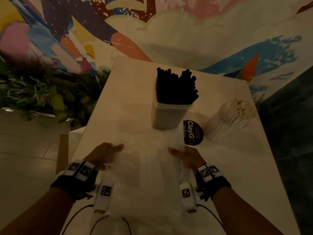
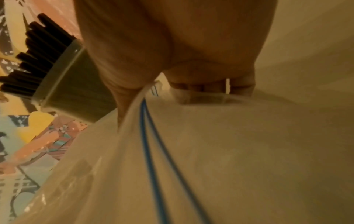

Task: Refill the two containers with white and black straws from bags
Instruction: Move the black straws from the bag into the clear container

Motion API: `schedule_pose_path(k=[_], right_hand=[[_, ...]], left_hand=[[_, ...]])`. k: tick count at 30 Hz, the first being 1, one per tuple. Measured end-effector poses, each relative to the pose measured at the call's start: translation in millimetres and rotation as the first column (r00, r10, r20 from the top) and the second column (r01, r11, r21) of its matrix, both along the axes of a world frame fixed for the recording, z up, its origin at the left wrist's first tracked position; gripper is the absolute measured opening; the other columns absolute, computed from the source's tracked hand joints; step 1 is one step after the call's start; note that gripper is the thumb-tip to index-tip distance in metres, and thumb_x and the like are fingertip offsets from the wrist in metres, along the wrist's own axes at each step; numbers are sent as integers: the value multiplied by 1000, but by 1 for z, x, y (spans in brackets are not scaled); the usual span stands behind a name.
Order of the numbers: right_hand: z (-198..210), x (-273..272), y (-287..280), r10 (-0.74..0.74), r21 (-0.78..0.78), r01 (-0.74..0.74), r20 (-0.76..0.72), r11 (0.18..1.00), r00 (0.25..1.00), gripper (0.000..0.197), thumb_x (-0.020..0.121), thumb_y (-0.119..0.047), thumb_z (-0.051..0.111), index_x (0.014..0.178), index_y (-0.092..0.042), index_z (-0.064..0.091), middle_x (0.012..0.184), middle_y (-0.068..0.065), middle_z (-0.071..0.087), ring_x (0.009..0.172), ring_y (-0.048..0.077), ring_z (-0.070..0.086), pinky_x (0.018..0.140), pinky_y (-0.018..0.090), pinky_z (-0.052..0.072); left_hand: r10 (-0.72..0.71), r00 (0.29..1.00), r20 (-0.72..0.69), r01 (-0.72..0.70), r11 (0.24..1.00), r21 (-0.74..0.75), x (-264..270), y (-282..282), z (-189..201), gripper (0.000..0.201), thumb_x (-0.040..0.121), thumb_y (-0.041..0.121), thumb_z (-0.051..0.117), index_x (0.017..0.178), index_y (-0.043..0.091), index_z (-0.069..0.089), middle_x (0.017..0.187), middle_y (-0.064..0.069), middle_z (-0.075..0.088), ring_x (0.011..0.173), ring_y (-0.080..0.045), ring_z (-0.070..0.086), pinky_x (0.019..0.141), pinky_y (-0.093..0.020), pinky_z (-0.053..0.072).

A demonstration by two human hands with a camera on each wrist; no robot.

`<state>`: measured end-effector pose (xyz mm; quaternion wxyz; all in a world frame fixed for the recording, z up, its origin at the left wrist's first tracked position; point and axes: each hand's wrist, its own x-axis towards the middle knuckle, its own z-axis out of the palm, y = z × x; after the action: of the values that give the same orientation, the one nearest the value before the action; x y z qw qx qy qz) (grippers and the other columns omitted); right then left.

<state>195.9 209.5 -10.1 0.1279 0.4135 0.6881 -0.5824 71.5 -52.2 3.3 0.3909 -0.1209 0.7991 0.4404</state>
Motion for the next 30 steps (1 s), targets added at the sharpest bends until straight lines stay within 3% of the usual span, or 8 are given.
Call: schedule_pose_path(k=[4, 10, 14, 17, 20, 23, 26, 30], right_hand=[[4, 9, 3, -12, 59, 14, -35, 998, 999, 56, 68, -42, 82, 113, -14, 65, 113, 5, 68, 102, 26, 63, 93, 43, 52], [19, 28, -1, -300, -360, 207, -225, 910, 927, 49, 68, -25, 74, 114, -13, 65, 106, 8, 73, 99, 26, 68, 78, 37, 55], [21, 46, 8, -310, -404, 196, -240, 894, 920, 52, 72, -27, 74, 120, -12, 61, 112, 12, 71, 104, 30, 66, 92, 46, 52], [24, 65, 22, -307, -413, 186, -249, 891, 918, 47, 72, -26, 72, 114, -9, 65, 108, 13, 72, 100, 29, 68, 89, 43, 53], [22, 95, 41, -362, -416, 235, -261, 879, 895, 64, 54, -24, 85, 110, -1, 66, 104, 18, 71, 94, 32, 67, 87, 44, 55], [15, 128, 51, -361, -306, 290, -212, 907, 908, 99, 21, -45, 97, 99, 6, 64, 96, 22, 66, 87, 34, 62, 89, 51, 51], [30, 150, 59, -259, 73, 270, -131, 960, 957, 83, 37, -60, 85, 94, -5, 57, 92, 15, 63, 79, 29, 62, 75, 45, 56], [83, 163, 79, -91, 546, 227, -265, 806, 960, 111, 51, -64, 78, 143, -27, 29, 146, 2, 37, 131, 20, 39, 107, 43, 38]], left_hand=[[98, 988, -115, -79, 984, 160, 6, 12, -3, 45, 88, 38, 56, 125, 14, 50, 110, -17, 60, 93, -33, 58, 81, -43, 50], [141, 949, -283, -46, 947, 317, 29, 14, 3, 110, 50, 73, 70, 140, 40, 16, 129, 4, 40, 118, -19, 42, 100, -48, 40], [0, 908, -420, 169, 915, 367, 49, 19, 9, 50, 78, 25, 68, 123, 33, 48, 110, 13, 59, 99, -15, 58, 74, -23, 53], [169, 955, -244, -37, 885, 465, 63, 31, 12, 3, 84, 8, 62, 85, 8, 65, 68, 5, 69, 78, -24, 60, 55, -20, 51], [323, 945, -41, -259, 820, 511, 72, 40, 12, 14, 87, 11, 59, 74, 6, 62, 65, -2, 66, 75, -24, 59, 57, -25, 50], [378, 922, -81, -288, 812, 507, 88, 56, 15, 18, 89, 9, 56, 72, 6, 59, 67, -11, 66, 71, -30, 61, 62, -34, 54], [339, 873, -350, -153, 873, 463, 109, 82, 30, 18, 93, 10, 50, 75, 10, 50, 67, -12, 59, 49, -18, 61, 44, -30, 53], [-26, 658, -752, 286, 933, 218, 126, 113, 63, 13, 95, 22, 45, 81, 20, 44, 67, -4, 61, 47, -11, 58, 46, -26, 50]])
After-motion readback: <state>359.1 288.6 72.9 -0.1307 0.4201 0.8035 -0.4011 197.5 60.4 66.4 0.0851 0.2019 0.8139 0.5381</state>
